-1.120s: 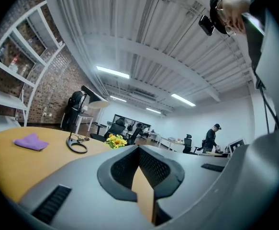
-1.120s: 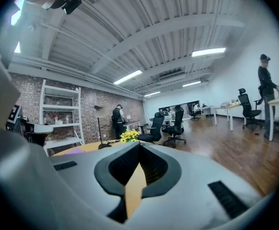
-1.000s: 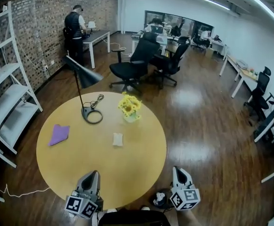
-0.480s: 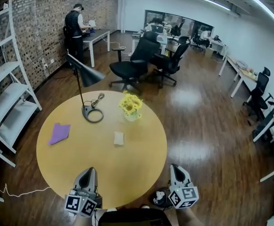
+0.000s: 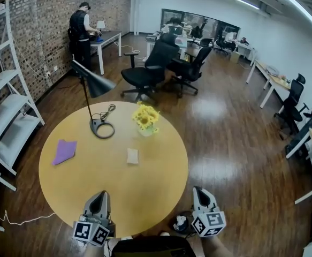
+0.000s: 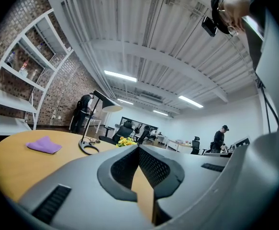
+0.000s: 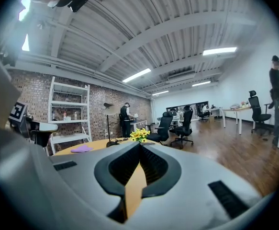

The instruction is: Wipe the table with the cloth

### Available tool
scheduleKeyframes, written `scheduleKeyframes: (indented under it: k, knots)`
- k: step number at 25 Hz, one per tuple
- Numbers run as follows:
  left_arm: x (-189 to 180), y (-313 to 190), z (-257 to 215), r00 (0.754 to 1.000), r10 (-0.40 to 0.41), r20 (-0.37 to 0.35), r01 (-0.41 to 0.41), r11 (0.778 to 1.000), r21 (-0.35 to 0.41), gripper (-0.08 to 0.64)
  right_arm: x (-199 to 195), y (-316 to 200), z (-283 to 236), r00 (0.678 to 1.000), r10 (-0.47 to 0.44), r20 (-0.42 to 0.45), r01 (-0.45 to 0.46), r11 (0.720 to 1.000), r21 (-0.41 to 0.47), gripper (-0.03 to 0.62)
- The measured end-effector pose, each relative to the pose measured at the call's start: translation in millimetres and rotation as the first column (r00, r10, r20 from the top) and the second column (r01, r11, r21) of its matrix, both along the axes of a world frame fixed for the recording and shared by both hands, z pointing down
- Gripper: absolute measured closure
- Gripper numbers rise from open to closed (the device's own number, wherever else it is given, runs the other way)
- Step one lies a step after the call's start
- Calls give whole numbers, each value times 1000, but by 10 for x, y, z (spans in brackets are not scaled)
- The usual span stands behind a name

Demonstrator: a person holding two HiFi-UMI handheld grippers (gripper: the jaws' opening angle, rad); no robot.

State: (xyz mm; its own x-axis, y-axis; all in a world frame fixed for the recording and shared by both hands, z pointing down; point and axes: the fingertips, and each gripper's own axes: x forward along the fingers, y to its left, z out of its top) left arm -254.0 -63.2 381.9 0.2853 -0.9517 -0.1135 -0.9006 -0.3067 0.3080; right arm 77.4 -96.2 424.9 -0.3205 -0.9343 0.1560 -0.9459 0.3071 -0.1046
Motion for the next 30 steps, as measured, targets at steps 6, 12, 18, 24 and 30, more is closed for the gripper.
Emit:
scheduleKeyframes:
  k: [6,12,18,24,30]
  knots:
    - [-62,-2,48,1000,-21,-10,21,1000,-1,560,-67,-52,22,1000,-12,-1,12,1000,-5,591]
    - [-212,40,24,999,-46,-16,46,999,5,558,-265,-65,22,999,-46,-1,46,999,-11,591]
    - [-397,64,30,997,-79,-18,79,997,3,558,-505,-107,71,996,-92,-18,91,995,-41,591]
    - [-734,90,96,996,-89,-21,89,996,-17,551,-997,-244,149,988,-145,-57,141,988,-67,526]
    - [-988,161,248,999,-51,7,52,996,-67,422,-1585,-337,348,975,-194,-105,182,977,-115,425]
